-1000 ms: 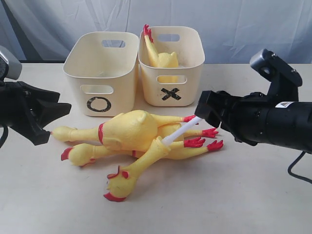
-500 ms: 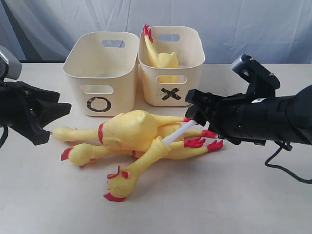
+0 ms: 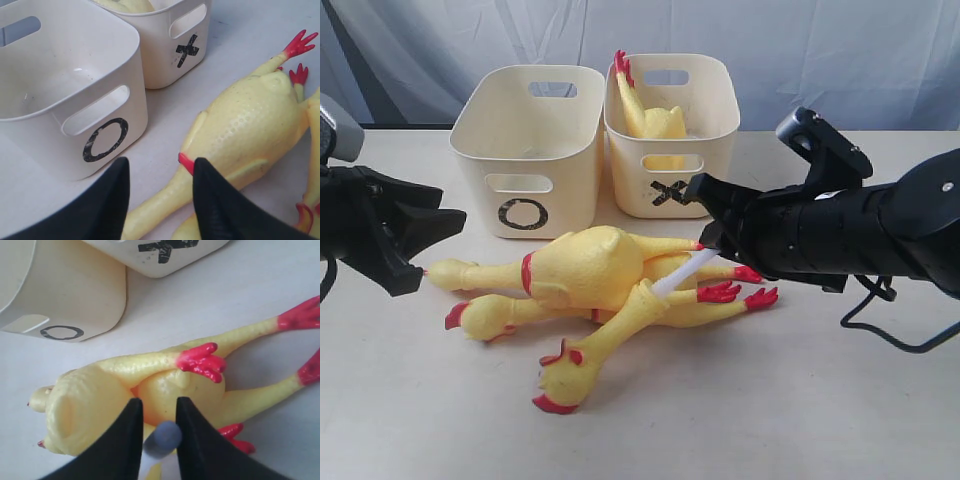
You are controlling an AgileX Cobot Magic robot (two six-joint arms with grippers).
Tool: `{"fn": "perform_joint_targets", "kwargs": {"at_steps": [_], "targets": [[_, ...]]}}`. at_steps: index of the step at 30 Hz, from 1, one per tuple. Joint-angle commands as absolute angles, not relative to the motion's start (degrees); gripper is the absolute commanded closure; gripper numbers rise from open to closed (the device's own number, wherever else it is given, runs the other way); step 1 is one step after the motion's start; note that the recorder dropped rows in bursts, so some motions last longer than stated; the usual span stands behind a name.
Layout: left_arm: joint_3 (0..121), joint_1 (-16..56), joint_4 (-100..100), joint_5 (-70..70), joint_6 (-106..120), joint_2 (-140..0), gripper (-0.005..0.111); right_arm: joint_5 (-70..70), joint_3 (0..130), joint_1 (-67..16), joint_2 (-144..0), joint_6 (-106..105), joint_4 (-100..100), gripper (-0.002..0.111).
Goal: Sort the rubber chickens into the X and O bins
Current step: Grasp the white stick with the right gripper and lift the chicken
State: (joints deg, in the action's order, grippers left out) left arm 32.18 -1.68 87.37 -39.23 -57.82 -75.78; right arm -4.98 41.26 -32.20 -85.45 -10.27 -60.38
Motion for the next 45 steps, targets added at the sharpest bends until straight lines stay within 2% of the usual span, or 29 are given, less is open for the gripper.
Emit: {"fn": "perform_joint_targets", "kwargs": {"at_steps": [1, 10, 13, 14, 29, 45], "targets": [[32.4, -1.5, 86.8, -39.0, -57.9, -76.0, 0.067, -4.5, 41.5, -32.2, -85.6, -10.4, -60.5, 0.088], [32.4, -1.5, 86.8, -39.0, -57.8, -76.0, 0.067, -5.0, 41.5, -32.2, -85.6, -10.4, -60.5, 0.089], [32.4, -1.5, 86.8, -39.0, -57.8, -76.0, 0.067, -5.6, 41.5, -32.2, -85.6, -10.4, -60.5, 0.101], [32.4, -1.5, 86.8, -39.0, -57.8, -76.0, 0.067, -5.7, 41.5, -32.2, -85.6, -10.4, -60.5, 0.109], [32.4, -1.5, 86.8, -39.0, -57.8, -76.0, 0.067, -9.2, 41.5, -32.2, -84.6, -10.4, -60.5, 0.109], [32.4, -1.5, 86.9, -39.0, -58.0, -76.0, 0.067, -11.9, 41.7, -32.1, -73.3, -10.5, -62.0, 0.109]]}}
